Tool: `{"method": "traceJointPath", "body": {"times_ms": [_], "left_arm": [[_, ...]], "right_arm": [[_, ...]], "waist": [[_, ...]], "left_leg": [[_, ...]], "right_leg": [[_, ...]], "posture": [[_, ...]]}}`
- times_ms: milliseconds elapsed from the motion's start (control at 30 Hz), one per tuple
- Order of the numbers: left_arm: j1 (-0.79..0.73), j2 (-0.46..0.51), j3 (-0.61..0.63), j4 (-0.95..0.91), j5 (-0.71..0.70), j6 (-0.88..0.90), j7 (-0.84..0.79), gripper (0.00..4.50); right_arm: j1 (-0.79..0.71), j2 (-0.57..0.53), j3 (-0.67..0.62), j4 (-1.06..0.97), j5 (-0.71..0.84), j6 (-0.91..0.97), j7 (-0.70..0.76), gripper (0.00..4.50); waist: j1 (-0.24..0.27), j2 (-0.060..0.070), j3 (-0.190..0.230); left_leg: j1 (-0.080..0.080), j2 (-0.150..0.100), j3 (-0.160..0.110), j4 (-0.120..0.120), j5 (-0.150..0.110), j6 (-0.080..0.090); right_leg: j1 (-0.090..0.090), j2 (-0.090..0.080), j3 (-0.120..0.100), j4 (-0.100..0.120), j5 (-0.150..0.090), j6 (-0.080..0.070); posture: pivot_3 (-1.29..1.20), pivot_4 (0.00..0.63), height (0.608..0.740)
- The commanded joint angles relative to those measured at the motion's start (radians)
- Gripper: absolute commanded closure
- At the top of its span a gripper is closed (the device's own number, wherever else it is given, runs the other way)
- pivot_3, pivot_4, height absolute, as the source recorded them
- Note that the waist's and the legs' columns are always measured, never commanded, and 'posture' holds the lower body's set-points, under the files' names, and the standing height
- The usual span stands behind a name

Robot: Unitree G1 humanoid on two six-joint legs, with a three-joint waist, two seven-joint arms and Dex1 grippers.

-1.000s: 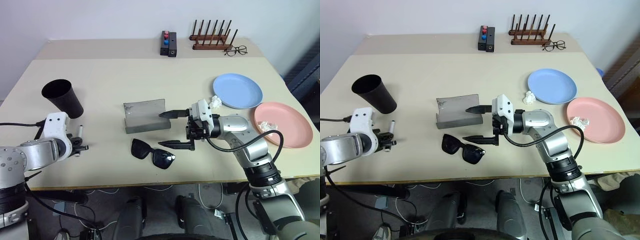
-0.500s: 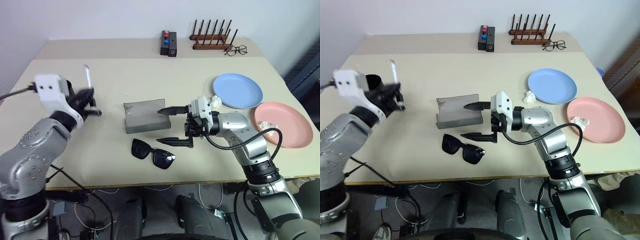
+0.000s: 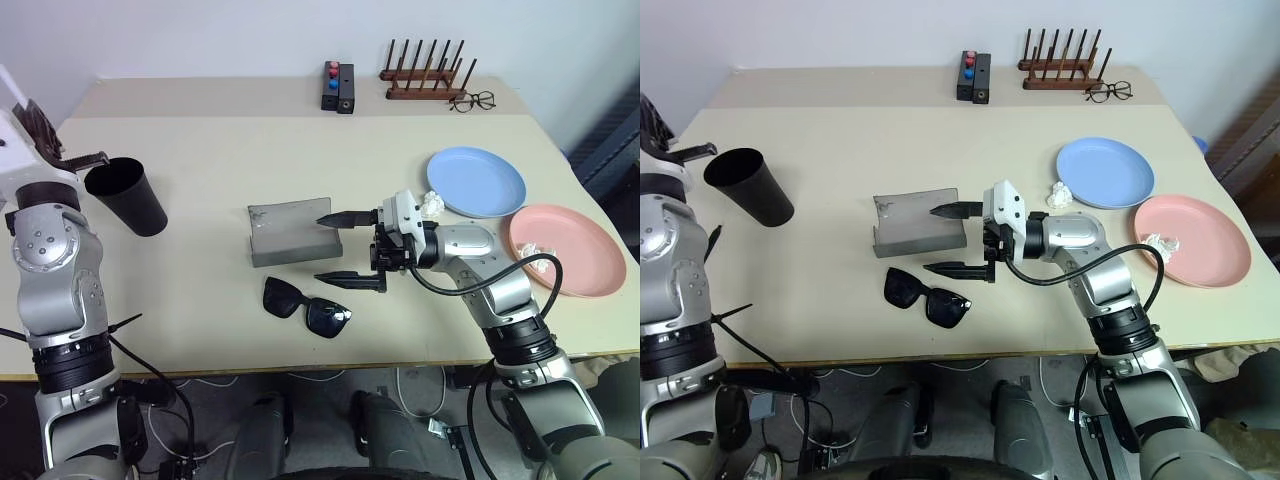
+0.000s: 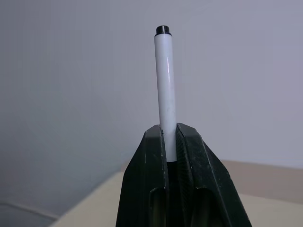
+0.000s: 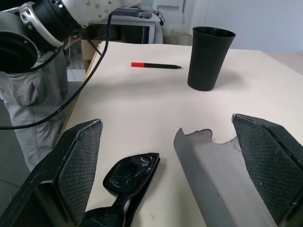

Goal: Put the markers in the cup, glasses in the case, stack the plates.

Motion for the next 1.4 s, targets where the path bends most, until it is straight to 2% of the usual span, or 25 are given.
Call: {"method": "traceJointPath", "body": {"times_ms": [33,567,600,667,833,867,967,1100,1233,1400], "left_arm": [[-0.026,0.003,0.031,0.018,0.068,-0.042,0.045,4.49],[-0.142,-0.135,-0.045,0.290,0.134,-0.215,0.050,4.49],[-0.145,-0.142,-0.047,0.293,0.124,-0.221,0.039,3.69],[-0.148,-0.152,-0.046,0.295,0.110,-0.232,0.020,3.03],[-0.139,-0.150,-0.039,0.280,0.129,-0.213,0.030,0.37],[-0.139,-0.150,-0.039,0.279,0.130,-0.210,0.031,0.05],[-0.147,-0.147,-0.023,0.245,0.101,-0.162,0.028,0.05],[-0.149,-0.112,0.065,0.137,-0.098,-0.031,-0.067,0.05],[-0.122,0.023,0.203,0.099,-0.244,0.108,-0.140,0.05],[-0.062,0.187,0.323,0.137,-0.267,0.229,-0.146,0.05]], "right_arm": [[-0.022,0.011,-0.015,-0.017,0.009,-0.018,-0.002,0.00],[-0.022,0.011,-0.023,-0.058,0.023,0.028,-0.027,0.00],[-0.020,0.009,-0.024,-0.063,0.023,0.032,-0.030,0.00],[-0.018,0.006,-0.026,-0.070,0.024,0.037,-0.034,0.00],[-0.012,0.002,-0.028,-0.076,0.024,0.039,-0.045,0.00],[-0.011,0.002,-0.027,-0.076,0.024,0.039,-0.047,0.00],[-0.012,0.006,-0.027,-0.074,0.023,0.038,-0.053,0.00],[-0.013,0.007,-0.020,-0.074,0.027,0.040,-0.048,0.00],[-0.009,0.002,-0.008,-0.070,0.032,0.048,-0.021,0.00],[-0.019,0.030,-0.001,-0.039,0.017,0.022,-0.015,0.00]], "waist": [[-0.002,0.000,0.000],[-0.002,-0.001,0.000],[-0.002,-0.001,0.000],[-0.002,-0.001,0.000],[-0.002,-0.001,0.000],[-0.002,-0.001,0.000],[-0.002,-0.001,0.000],[-0.004,-0.001,0.000],[-0.011,-0.001,0.000],[-0.010,-0.001,0.000]], "left_leg": [[0.000,0.000,0.000,0.000,0.000,0.000],[0.000,0.000,-0.001,0.000,0.000,0.000],[0.000,0.000,-0.001,0.000,0.000,0.000],[0.000,0.000,-0.001,0.000,0.000,0.000],[0.000,0.000,-0.001,0.000,0.000,0.000],[0.000,0.000,-0.001,0.000,0.000,0.000],[0.000,0.000,-0.001,0.000,0.000,0.000],[0.000,0.000,-0.001,0.000,0.000,0.000],[0.000,0.001,-0.002,0.000,0.000,0.000],[0.000,0.002,-0.002,-0.001,0.000,0.000]], "right_leg": [[0.000,0.000,0.000,0.000,0.000,0.000],[0.000,0.001,0.000,0.001,0.003,0.005],[0.000,0.001,0.000,0.001,0.003,0.005],[0.000,0.001,0.000,0.001,0.003,0.005],[0.000,0.001,0.000,0.001,0.003,0.005],[0.000,0.001,0.000,0.001,0.003,0.005],[0.000,0.001,0.000,0.001,0.003,0.005],[0.000,0.001,0.000,0.001,0.003,0.005],[0.000,0.002,0.000,0.002,0.003,0.005],[-0.001,0.002,0.000,0.002,0.003,0.005]], "posture": [[0.00,0.150,0.740],[0.00,0.150,0.740],[0.00,0.150,0.740],[0.00,0.150,0.740],[0.00,0.150,0.740],[0.00,0.150,0.740],[0.00,0.150,0.740],[0.00,0.150,0.740],[0.00,0.150,0.740],[0.00,0.150,0.740]]}}
